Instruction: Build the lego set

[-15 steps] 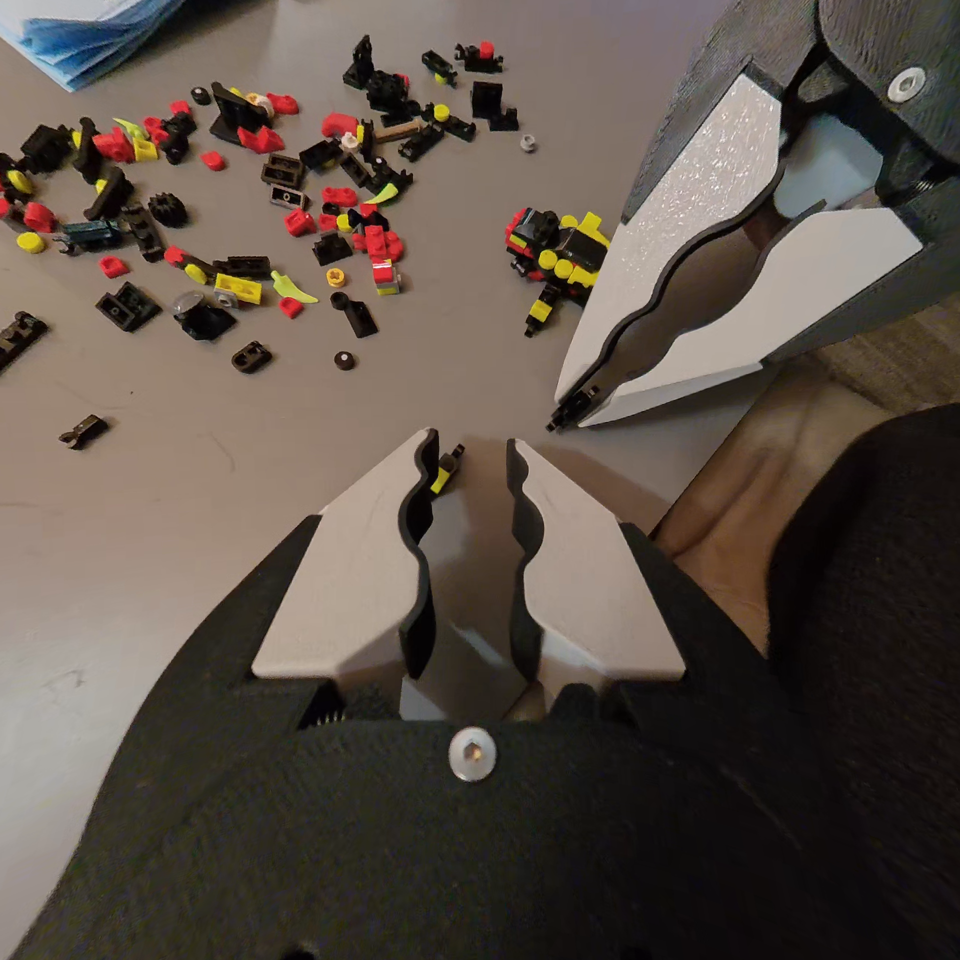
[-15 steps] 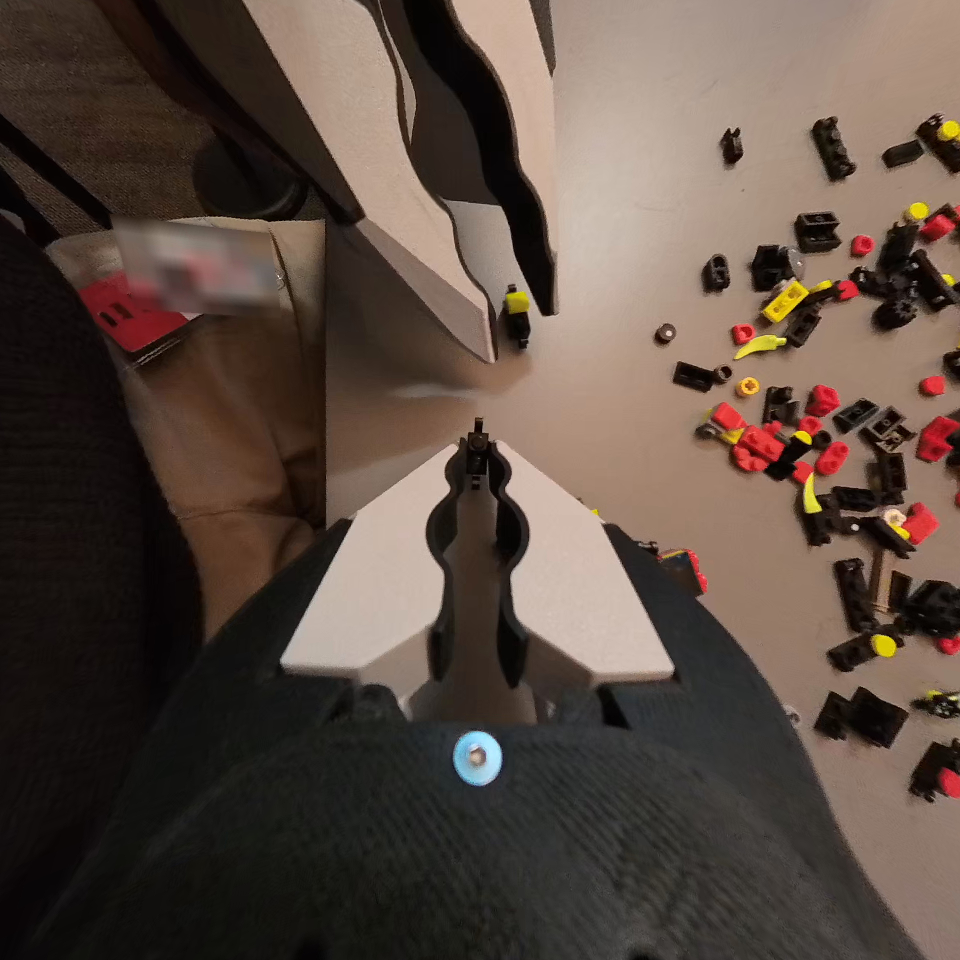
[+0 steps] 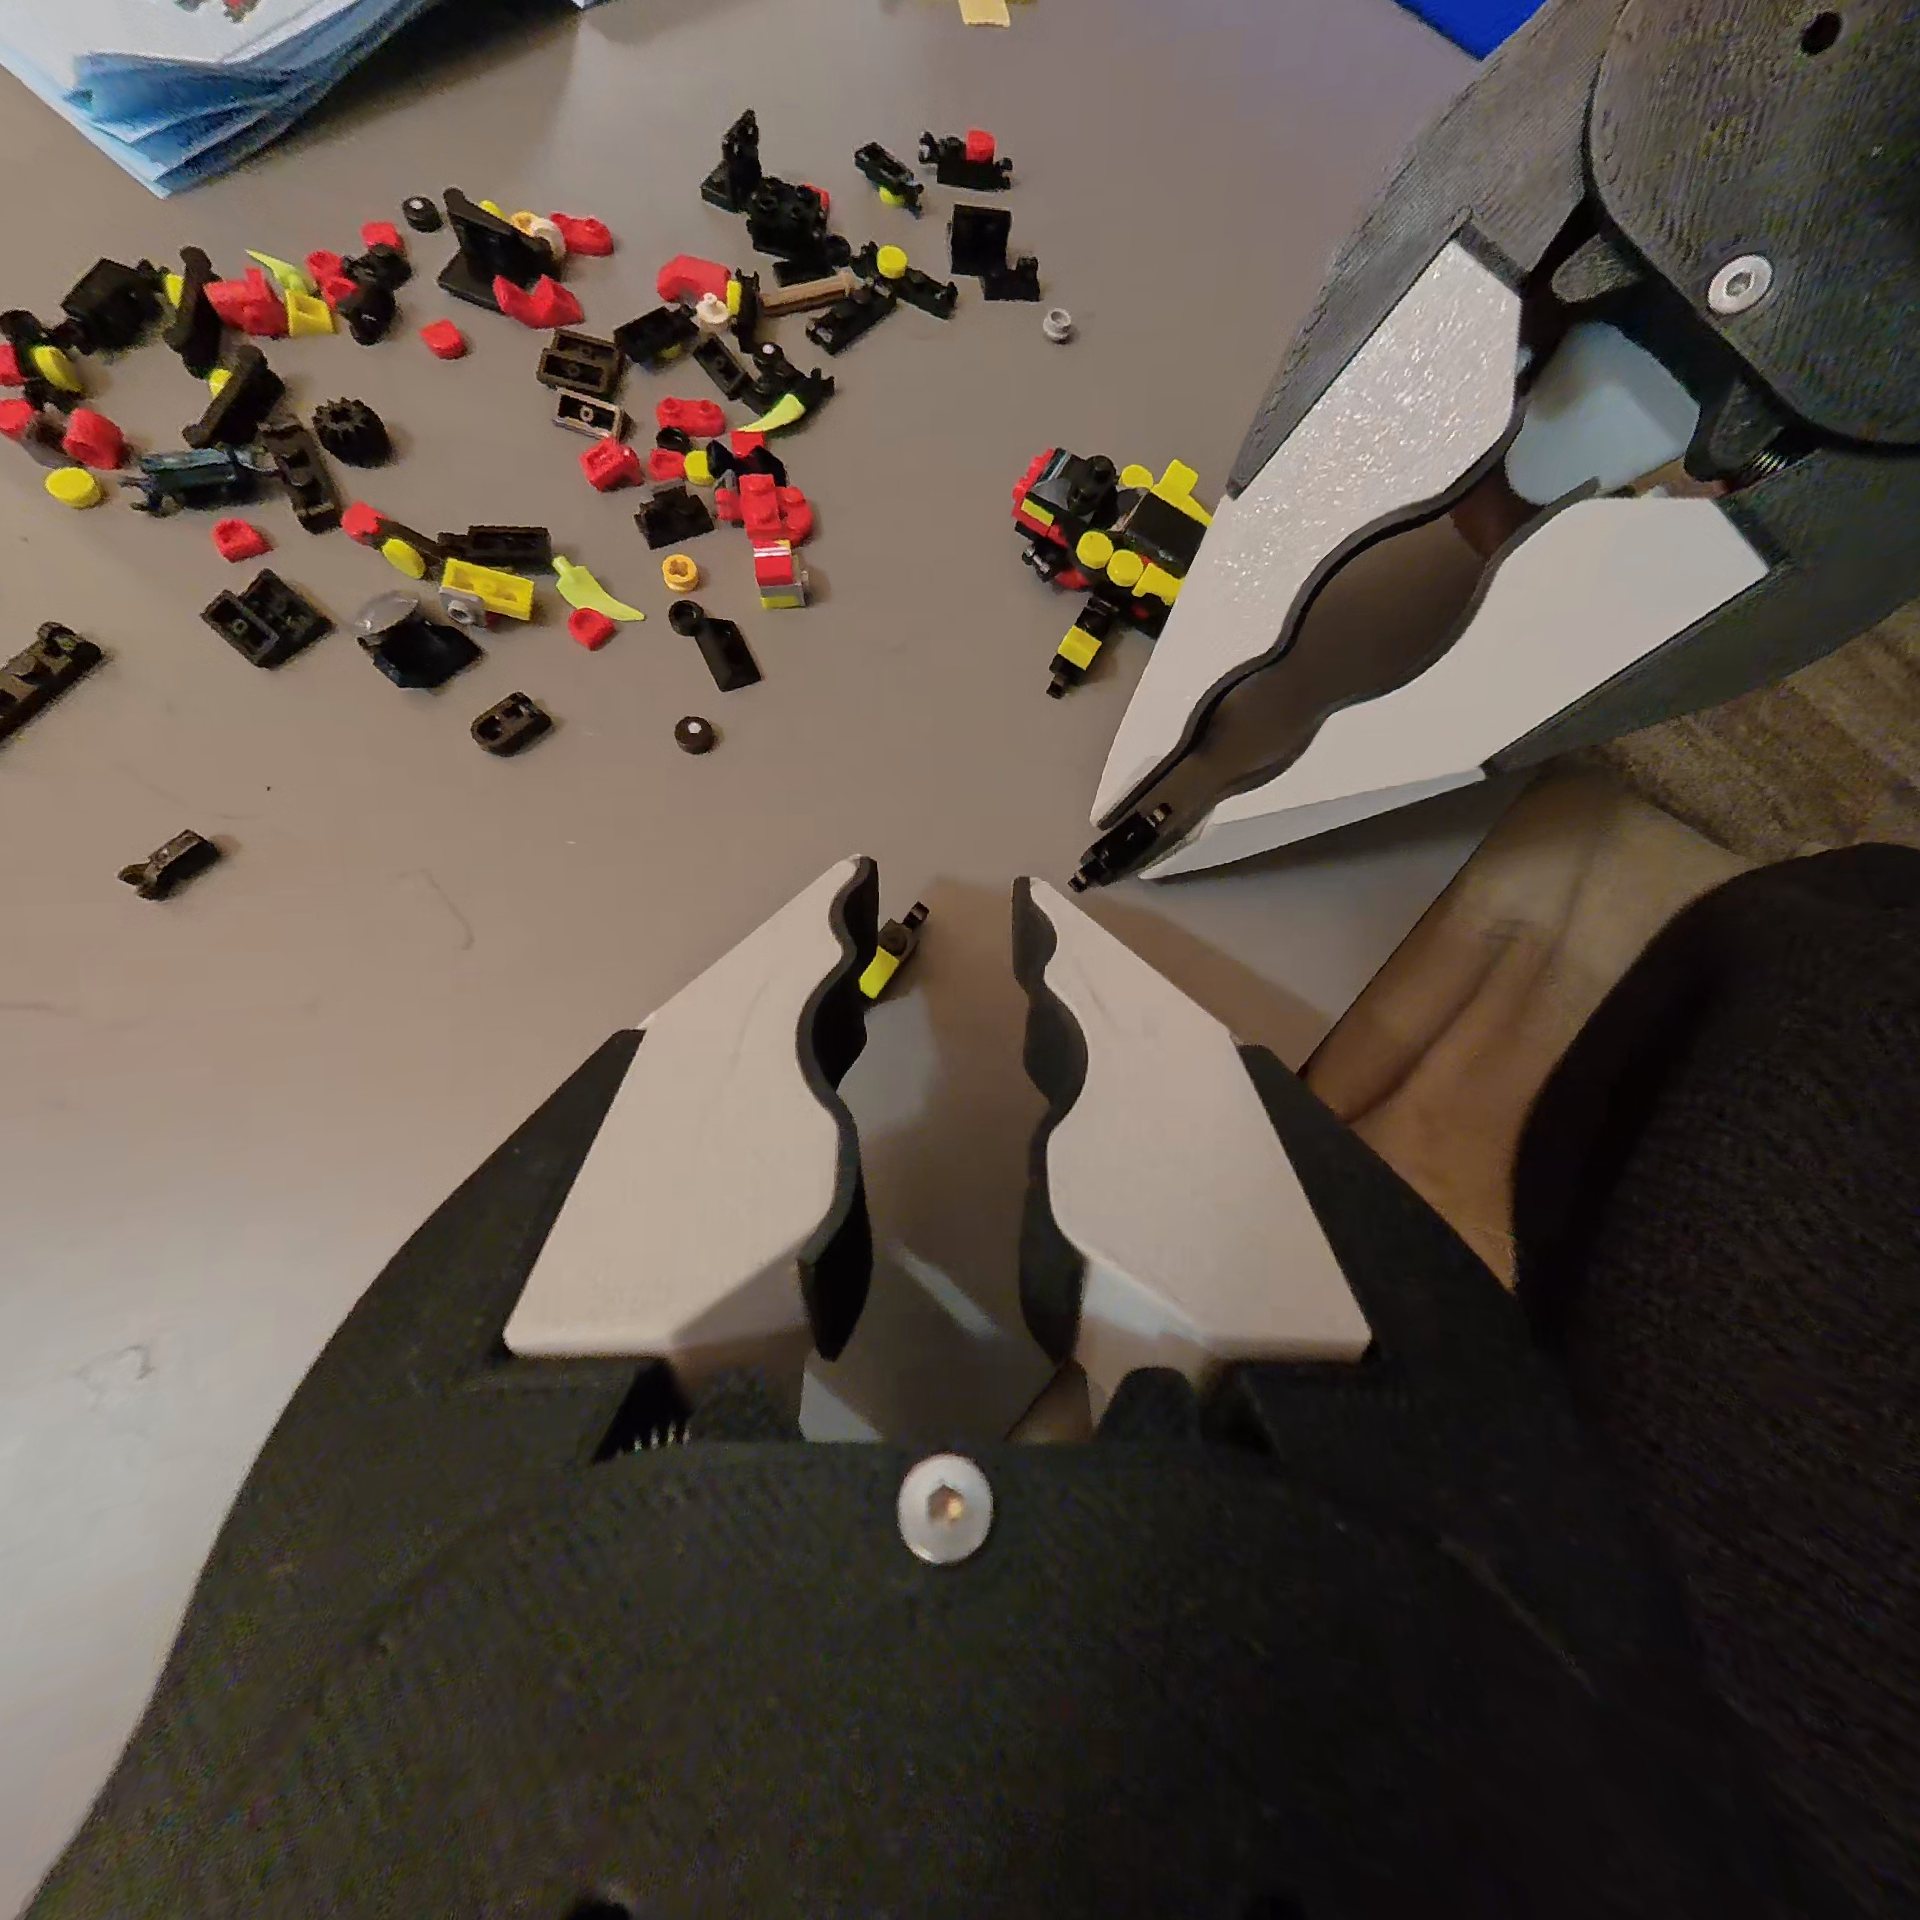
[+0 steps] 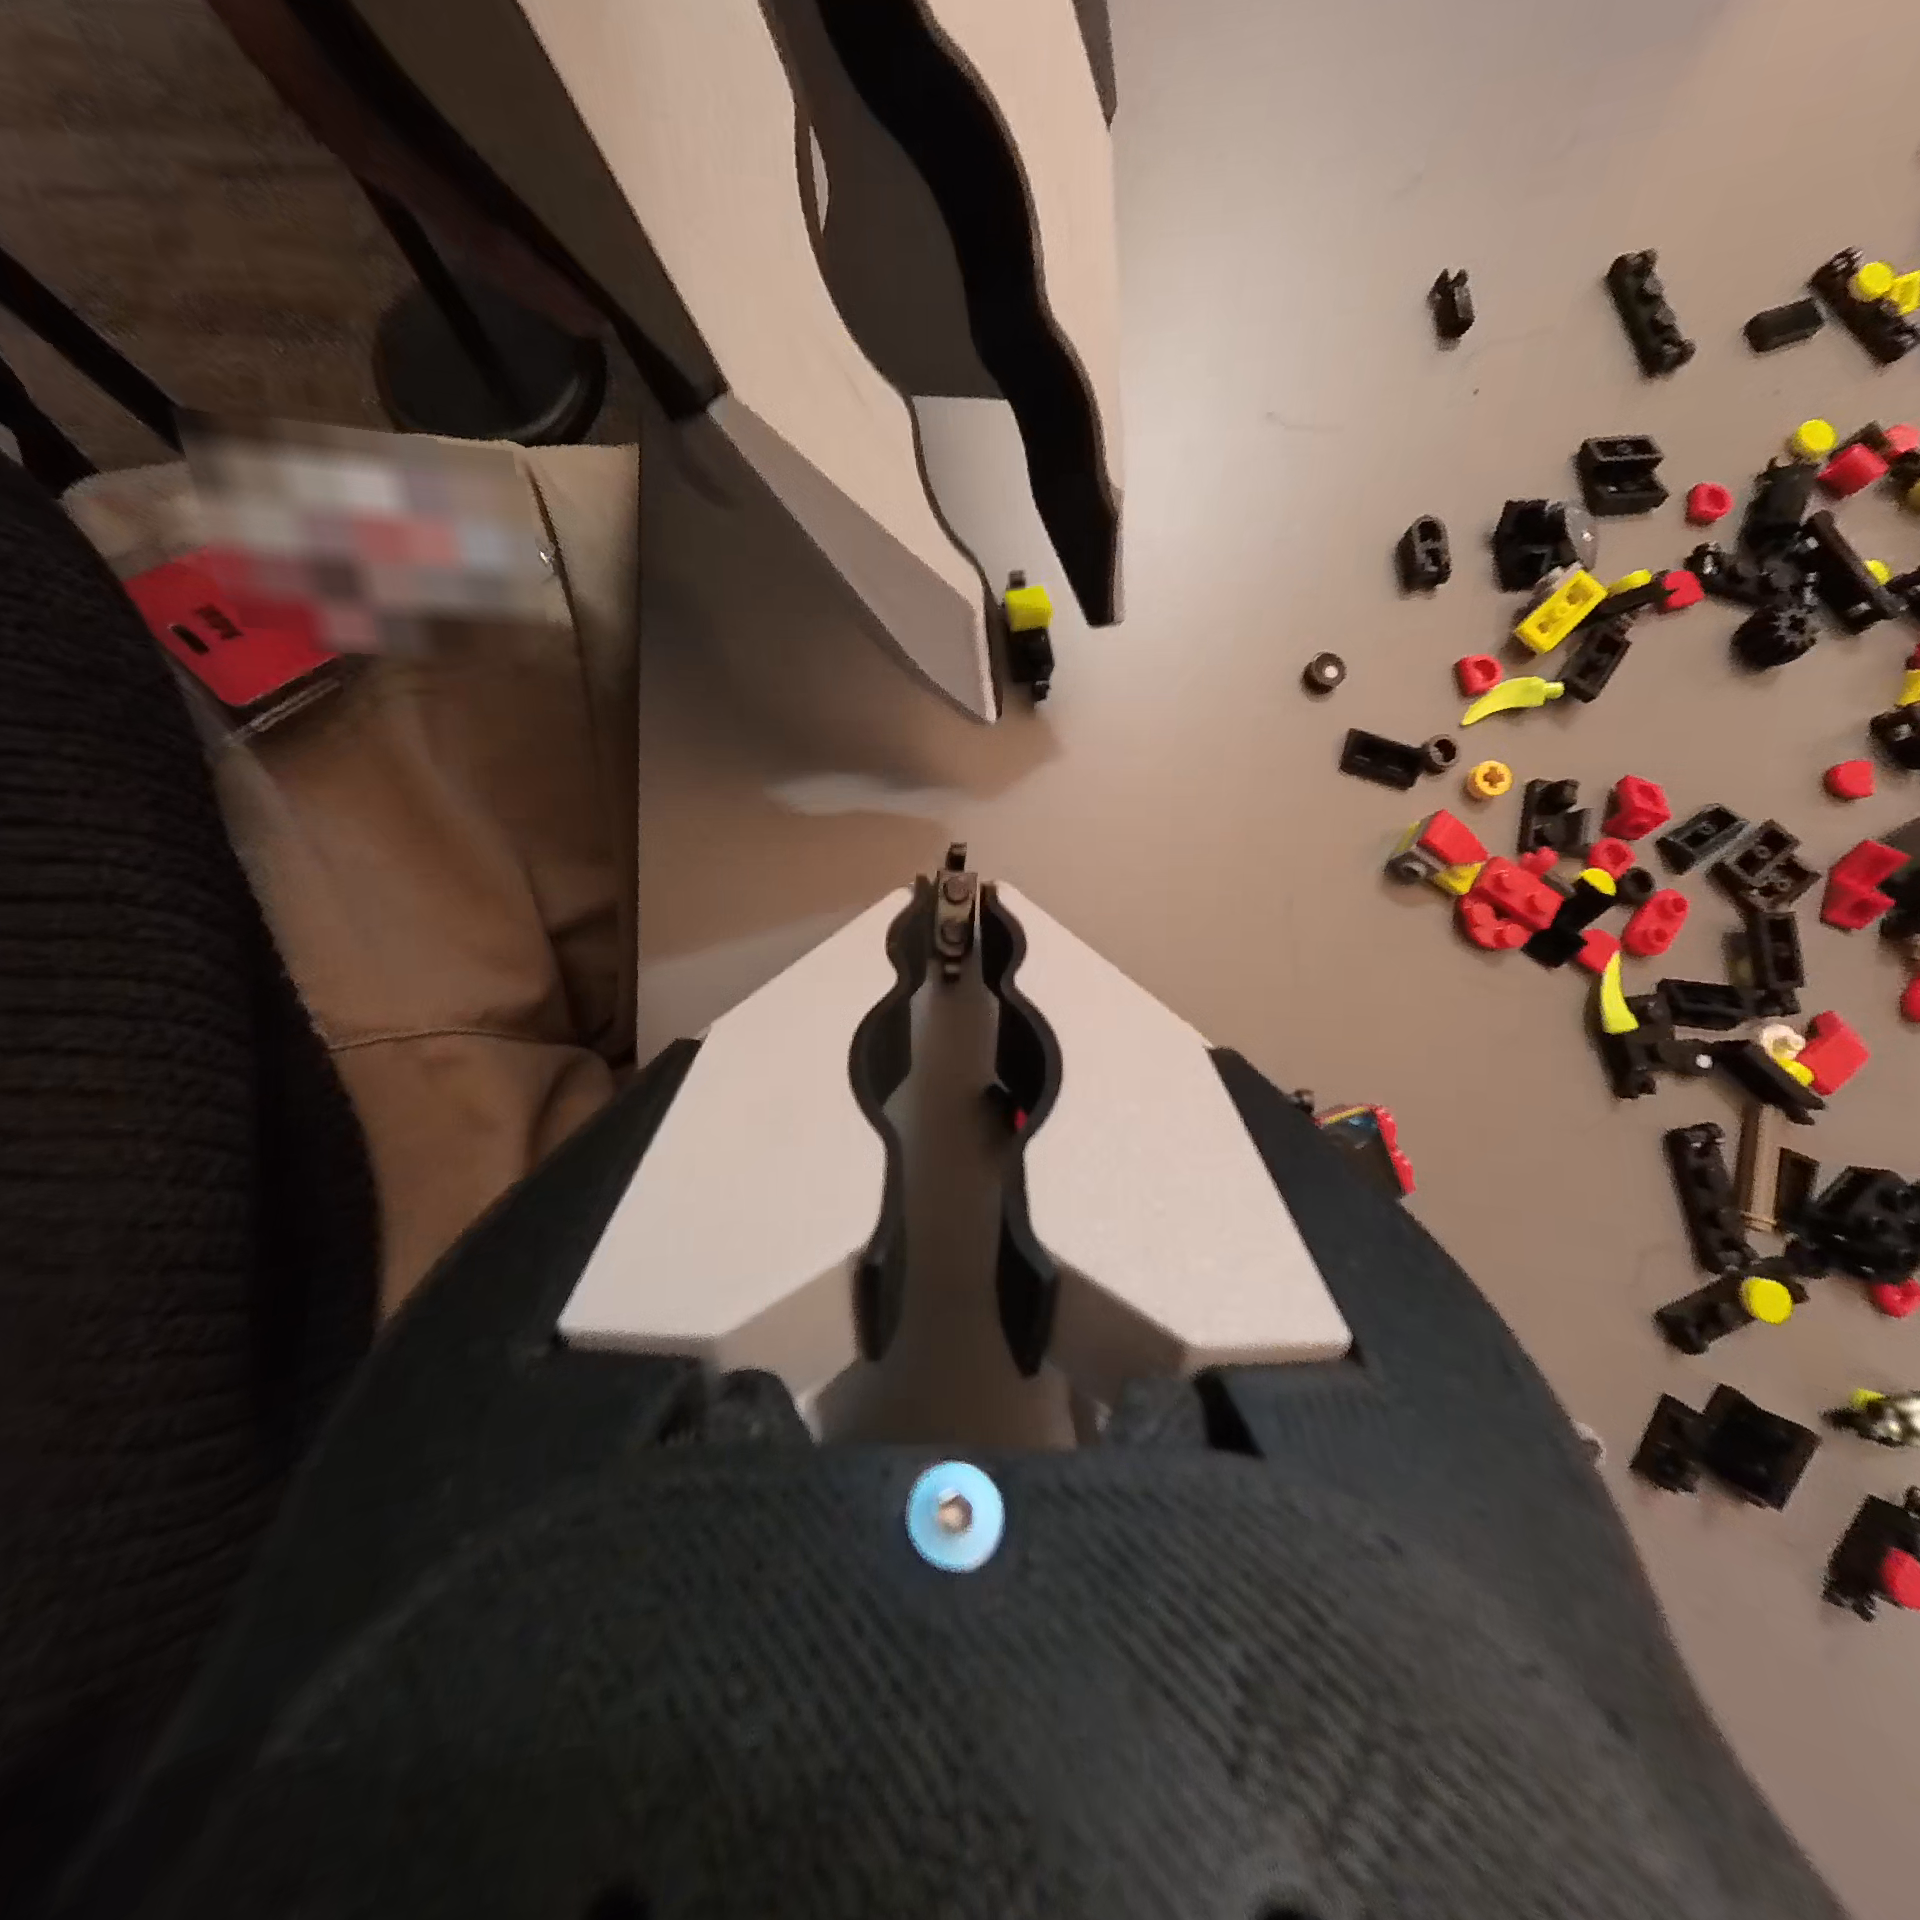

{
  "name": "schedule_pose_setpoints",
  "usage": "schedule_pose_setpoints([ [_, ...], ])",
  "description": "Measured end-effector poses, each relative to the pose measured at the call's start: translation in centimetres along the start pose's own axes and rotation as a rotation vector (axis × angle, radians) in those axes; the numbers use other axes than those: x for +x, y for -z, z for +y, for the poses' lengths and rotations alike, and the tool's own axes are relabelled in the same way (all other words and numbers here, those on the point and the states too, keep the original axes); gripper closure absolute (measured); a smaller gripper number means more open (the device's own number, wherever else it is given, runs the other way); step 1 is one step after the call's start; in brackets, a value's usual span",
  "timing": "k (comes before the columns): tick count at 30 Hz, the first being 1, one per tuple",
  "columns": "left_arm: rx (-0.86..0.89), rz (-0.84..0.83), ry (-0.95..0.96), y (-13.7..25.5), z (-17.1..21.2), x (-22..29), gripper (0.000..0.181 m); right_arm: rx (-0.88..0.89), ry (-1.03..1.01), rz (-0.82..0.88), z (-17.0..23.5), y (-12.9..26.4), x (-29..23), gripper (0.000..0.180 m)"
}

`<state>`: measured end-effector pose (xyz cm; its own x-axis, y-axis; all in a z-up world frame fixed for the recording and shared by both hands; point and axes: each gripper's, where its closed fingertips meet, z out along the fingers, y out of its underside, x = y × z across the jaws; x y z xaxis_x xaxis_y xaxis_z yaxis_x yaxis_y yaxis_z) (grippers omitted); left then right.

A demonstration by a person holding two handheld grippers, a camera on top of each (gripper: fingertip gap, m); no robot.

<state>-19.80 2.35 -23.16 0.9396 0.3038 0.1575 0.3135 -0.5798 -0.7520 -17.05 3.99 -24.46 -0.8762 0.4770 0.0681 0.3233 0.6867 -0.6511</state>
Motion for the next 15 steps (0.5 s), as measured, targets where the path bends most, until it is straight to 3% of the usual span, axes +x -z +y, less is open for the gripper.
schedule_pose_setpoints([
  [11, 0.005, 0.020, 0.033, 0.0, -0.1, 0.1, 0.157, 0.322, -0.376, 0.040, -2.2, 3.9, 5.7, 0.176],
  [15, 0.010, 0.022, 0.049, 0.1, -0.2, 0.0, 0.157, 0.370, -0.425, 0.054, -2.1, 4.7, 6.8, 0.177],
])
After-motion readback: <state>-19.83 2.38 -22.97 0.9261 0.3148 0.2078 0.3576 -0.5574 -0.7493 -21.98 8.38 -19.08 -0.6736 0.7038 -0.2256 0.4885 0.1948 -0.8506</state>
